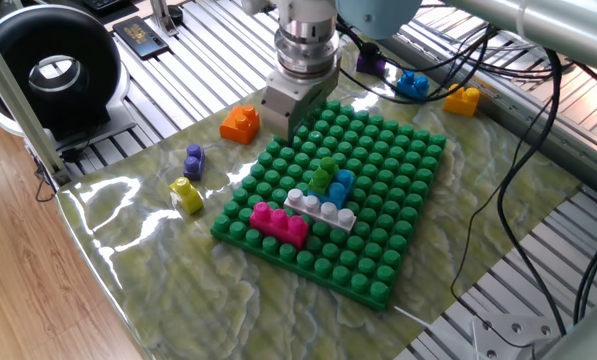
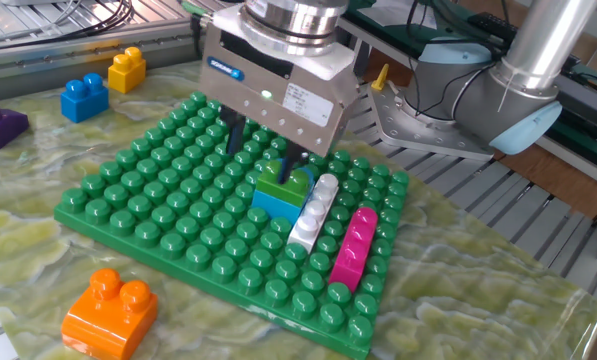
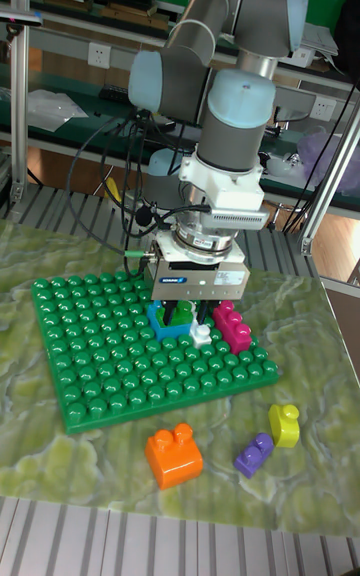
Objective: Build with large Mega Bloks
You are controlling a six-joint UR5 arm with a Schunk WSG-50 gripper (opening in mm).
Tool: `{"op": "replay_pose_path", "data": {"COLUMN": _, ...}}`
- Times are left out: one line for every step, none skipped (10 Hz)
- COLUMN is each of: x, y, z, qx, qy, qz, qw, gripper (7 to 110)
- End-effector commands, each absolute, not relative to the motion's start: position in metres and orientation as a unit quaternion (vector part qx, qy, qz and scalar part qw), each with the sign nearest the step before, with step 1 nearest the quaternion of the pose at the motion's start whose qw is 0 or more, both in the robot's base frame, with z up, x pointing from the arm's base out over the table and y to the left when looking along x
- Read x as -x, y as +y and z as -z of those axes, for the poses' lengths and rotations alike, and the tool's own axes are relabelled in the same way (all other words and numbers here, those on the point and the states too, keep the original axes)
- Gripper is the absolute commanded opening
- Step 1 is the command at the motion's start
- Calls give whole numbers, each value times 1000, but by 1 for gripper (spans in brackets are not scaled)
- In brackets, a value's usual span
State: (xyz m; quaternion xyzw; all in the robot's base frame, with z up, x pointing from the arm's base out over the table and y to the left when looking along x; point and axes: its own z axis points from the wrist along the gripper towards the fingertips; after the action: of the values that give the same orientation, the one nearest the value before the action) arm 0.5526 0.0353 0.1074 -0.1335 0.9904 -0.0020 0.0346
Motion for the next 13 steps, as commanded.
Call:
{"op": "replay_pose_path", "data": {"x": -573, "y": 37, "z": -101, "qx": 136, "qy": 990, "qz": -4, "qw": 43, "gripper": 7}}
{"op": "replay_pose_path", "data": {"x": -580, "y": 33, "z": -99, "qx": 138, "qy": 990, "qz": 9, "qw": 31, "gripper": 7}}
{"op": "replay_pose_path", "data": {"x": -589, "y": 37, "z": -95, "qx": 135, "qy": 990, "qz": 7, "qw": 28, "gripper": 7}}
{"op": "replay_pose_path", "data": {"x": -602, "y": 41, "z": -92, "qx": 142, "qy": 989, "qz": -1, "qw": 39, "gripper": 7}}
{"op": "replay_pose_path", "data": {"x": -606, "y": 43, "z": -92, "qx": 142, "qy": 989, "qz": -7, "qw": 41, "gripper": 7}}
{"op": "replay_pose_path", "data": {"x": -604, "y": 38, "z": -92, "qx": 136, "qy": 990, "qz": 4, "qw": 38, "gripper": 7}}
{"op": "replay_pose_path", "data": {"x": -603, "y": 41, "z": -91, "qx": 137, "qy": 990, "qz": 0, "qw": 35, "gripper": 7}}
{"op": "replay_pose_path", "data": {"x": -606, "y": 45, "z": -88, "qx": 136, "qy": 990, "qz": -5, "qw": 37, "gripper": 7}}
{"op": "replay_pose_path", "data": {"x": -605, "y": 47, "z": -88, "qx": 132, "qy": 991, "qz": -9, "qw": 37, "gripper": 7}}
{"op": "replay_pose_path", "data": {"x": -600, "y": 42, "z": -87, "qx": 130, "qy": 991, "qz": -1, "qw": 25, "gripper": 7}}
{"op": "replay_pose_path", "data": {"x": -592, "y": 39, "z": -87, "qx": 129, "qy": 992, "qz": 3, "qw": 8, "gripper": 7}}
{"op": "replay_pose_path", "data": {"x": -589, "y": 32, "z": -87, "qx": 137, "qy": 991, "qz": 15, "qw": 1, "gripper": 7}}
{"op": "replay_pose_path", "data": {"x": -587, "y": 32, "z": -87, "qx": 147, "qy": 989, "qz": 15, "qw": -3, "gripper": 7}}
